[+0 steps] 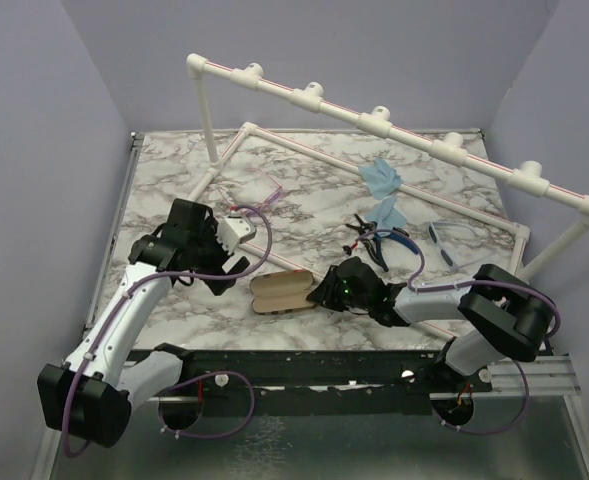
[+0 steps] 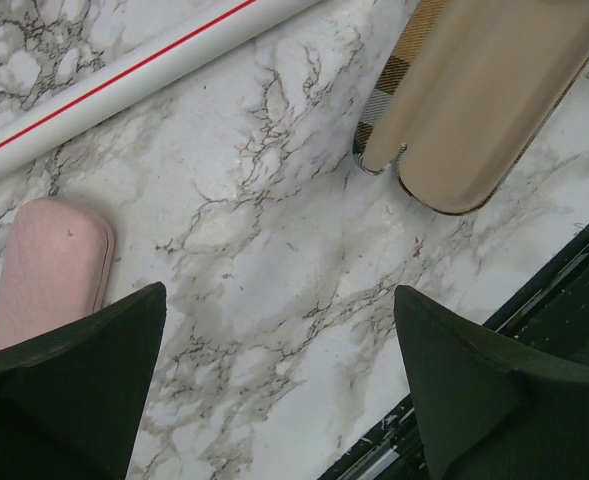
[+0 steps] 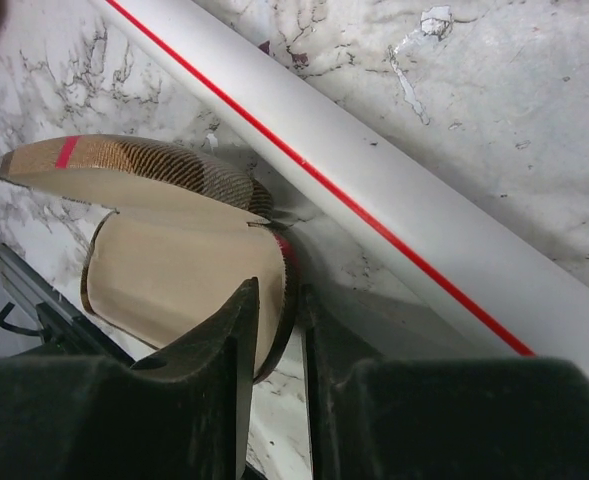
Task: Organize the sunglasses
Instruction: Place the sunglasses case at the center of the board.
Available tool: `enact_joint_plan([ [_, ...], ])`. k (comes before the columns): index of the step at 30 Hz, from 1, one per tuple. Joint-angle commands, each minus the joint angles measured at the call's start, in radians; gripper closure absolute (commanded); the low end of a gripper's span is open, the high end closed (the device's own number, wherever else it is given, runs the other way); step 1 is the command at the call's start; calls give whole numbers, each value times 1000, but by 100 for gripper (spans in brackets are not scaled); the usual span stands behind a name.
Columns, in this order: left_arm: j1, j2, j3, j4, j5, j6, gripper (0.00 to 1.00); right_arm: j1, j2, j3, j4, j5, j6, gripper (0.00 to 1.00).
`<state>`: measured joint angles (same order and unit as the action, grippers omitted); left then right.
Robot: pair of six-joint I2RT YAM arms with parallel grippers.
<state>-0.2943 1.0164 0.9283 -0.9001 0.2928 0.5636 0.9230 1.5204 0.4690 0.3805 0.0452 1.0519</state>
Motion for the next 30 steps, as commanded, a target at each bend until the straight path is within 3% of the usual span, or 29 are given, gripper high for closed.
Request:
enact_joint_plan([
  [1,-8,43,-9,35,82,37,6,10,-18,7,-43,22,-7,73],
  [9,-11,18,-70,129,214,-16,7,9,-84,85,-165,22,-127,61],
  [20,-12,-22,-74,133,201,-29,11,-3,-227,219,-430,151,-318,44],
  [23,-12,-23,-44,128,190,-55,12,-75,-297,265,-529,170,-415,41],
  [27,-12,7,34,81,126,-78,13,-305,-345,305,-615,54,-544,38],
  [30,-11,26,90,25,78,-73,12,-399,-306,344,-654,147,-673,38],
])
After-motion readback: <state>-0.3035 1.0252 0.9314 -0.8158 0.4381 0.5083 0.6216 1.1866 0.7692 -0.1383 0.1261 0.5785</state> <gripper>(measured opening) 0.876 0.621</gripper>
